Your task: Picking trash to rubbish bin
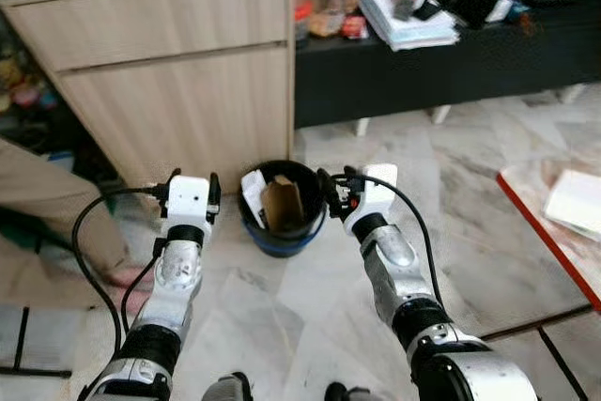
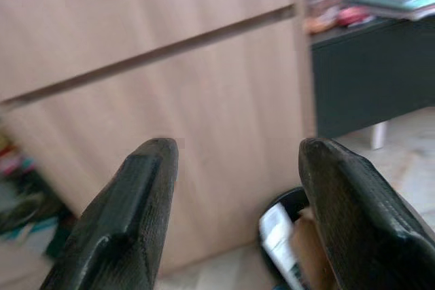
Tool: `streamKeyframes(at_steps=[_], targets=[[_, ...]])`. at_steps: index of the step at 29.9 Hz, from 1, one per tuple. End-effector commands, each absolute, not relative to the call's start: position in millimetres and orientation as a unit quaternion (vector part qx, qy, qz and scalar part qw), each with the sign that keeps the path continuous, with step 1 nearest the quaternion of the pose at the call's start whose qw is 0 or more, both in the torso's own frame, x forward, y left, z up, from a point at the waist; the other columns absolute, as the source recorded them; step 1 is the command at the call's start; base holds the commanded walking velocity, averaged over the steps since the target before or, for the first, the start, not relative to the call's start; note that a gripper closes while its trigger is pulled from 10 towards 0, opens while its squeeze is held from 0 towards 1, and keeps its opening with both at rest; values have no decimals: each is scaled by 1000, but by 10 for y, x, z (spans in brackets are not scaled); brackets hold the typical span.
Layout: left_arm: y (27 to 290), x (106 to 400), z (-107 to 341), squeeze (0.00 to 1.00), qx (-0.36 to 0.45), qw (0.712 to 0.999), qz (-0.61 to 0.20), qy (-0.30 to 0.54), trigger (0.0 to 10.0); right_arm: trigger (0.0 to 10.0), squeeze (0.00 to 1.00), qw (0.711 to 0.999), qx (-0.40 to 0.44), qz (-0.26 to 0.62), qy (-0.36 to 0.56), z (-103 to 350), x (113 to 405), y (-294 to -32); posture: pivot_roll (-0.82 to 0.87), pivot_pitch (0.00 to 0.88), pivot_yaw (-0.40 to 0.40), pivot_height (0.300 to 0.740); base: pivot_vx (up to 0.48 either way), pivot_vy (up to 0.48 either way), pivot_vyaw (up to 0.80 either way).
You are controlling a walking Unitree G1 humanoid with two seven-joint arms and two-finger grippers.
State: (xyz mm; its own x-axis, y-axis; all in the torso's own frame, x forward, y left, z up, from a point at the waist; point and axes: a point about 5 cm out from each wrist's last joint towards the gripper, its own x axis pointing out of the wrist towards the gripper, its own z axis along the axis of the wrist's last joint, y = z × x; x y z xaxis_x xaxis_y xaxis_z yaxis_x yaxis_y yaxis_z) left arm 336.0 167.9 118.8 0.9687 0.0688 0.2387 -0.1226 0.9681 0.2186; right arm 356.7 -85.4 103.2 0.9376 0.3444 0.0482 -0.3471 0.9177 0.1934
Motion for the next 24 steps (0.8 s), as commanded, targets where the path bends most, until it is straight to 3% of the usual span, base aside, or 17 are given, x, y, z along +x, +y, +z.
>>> streamKeyframes(at_steps=[1, 10, 24], targets=[[1652, 3344, 1190, 0, 120, 985, 46, -117, 10000, 10000, 0, 980, 102, 172, -13, 1061, 3577, -844, 127, 170, -23, 740, 0, -480, -800], [1659, 3356, 1259, 0, 119, 983, 50, -128, 10000, 10000, 0, 978, 103, 178, -29, 1150, 3607, -794, 131, 172, -23, 740, 0, -480, -800], [1593, 3362, 1328, 0, 113, 983, 39, -141, 10000, 10000, 0, 977, 102, 180, -39, 1197, 3620, -774, 129, 173, -25, 740, 0, 0, -800]])
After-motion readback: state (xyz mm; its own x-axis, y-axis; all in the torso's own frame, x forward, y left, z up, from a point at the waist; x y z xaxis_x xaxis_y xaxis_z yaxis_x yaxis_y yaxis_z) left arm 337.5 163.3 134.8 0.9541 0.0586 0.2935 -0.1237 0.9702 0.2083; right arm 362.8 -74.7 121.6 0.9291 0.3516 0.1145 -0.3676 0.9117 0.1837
